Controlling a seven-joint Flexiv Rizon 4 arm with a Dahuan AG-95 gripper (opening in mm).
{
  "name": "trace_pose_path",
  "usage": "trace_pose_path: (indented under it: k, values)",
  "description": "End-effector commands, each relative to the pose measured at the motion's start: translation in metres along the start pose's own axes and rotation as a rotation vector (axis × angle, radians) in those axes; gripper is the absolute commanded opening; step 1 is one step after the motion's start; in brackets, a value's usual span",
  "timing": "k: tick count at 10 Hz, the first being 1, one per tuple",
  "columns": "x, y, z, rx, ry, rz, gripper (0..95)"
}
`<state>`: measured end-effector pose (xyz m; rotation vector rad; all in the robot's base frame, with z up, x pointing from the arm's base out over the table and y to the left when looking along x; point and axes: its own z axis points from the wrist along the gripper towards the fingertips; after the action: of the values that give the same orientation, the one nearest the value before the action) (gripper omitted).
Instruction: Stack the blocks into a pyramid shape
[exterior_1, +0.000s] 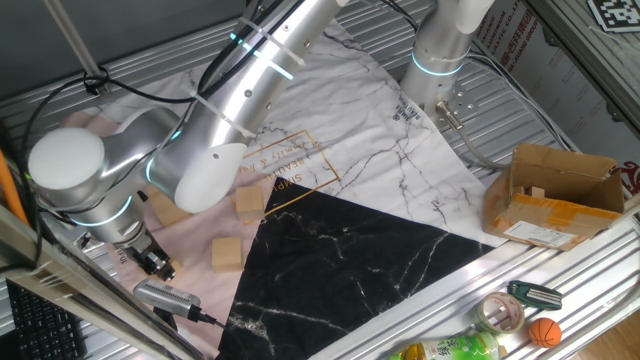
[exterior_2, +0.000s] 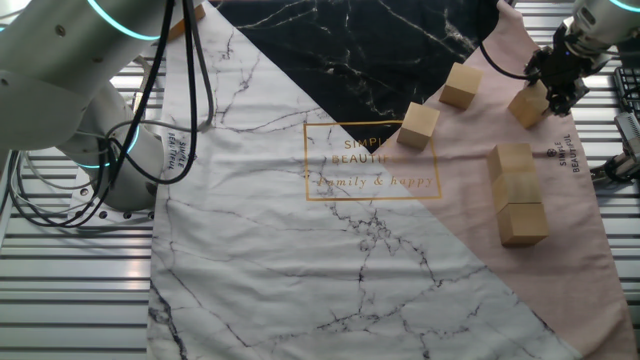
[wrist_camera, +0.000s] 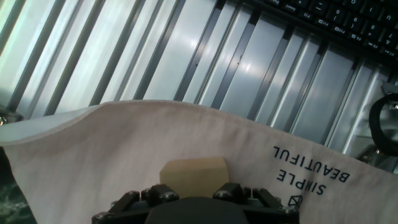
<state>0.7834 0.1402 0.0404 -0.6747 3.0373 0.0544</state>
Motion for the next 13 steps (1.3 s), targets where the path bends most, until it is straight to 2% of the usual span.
trace_pose_path:
  k: [1,8,13]
  values:
    - [-0.001,0.0,0.001,0.0,0.0,-0.003,0.0]
    - [0.004,0.007,-0.015,0.001,0.007,-0.009,0.0]
    - [0.018,0.02,-0.038,0.003,0.023,-0.028,0.0]
